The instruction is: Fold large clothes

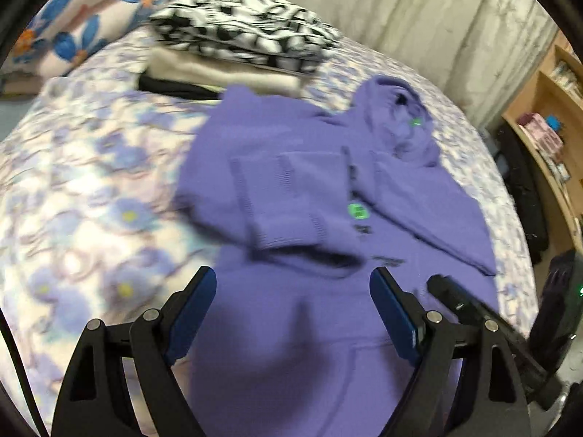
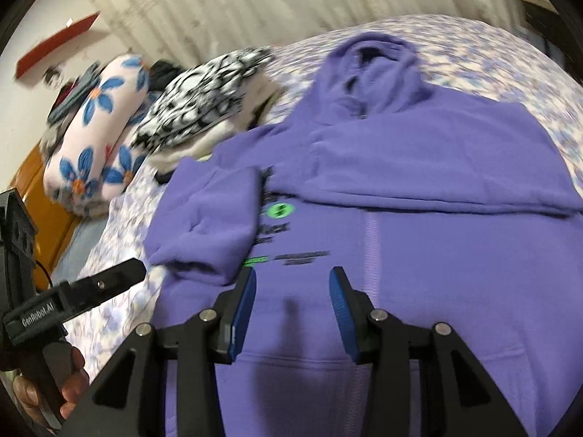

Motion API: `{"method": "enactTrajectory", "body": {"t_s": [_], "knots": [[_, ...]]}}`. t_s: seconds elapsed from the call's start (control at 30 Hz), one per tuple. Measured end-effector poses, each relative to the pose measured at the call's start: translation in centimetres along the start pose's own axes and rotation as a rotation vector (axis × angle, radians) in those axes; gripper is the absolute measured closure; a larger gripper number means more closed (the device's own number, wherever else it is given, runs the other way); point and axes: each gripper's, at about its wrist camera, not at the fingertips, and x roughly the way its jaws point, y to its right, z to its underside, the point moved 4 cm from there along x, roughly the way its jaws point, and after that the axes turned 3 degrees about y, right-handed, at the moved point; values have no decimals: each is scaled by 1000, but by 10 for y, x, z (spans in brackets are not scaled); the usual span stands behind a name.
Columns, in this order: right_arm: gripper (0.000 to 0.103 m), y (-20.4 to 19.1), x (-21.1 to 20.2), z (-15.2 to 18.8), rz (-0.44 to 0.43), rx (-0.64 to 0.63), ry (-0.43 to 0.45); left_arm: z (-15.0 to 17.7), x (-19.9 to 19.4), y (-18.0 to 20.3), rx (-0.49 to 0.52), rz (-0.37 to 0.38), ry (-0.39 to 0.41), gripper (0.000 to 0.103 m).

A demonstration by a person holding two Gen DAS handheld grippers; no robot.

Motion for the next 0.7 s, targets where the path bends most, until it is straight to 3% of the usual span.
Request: {"method": "enactTrajectory", "body": {"t_s": [0.23, 0.47, 0.6, 0.7], "knots": [[61, -53, 24, 0, -34, -197, -57, 8, -11, -45, -31, -108, 31, 18], [61, -87, 59, -2, 26, -415, -112, 12, -4, -63, -65, -101, 13, 18], [61, -102, 78, -3, 123, -549, -103, 15, 0, -64, -65, -95, -1, 18], [62, -112, 83, -12, 118, -601, -84, 17, 4, -62, -62, -93, -11, 18]]}}
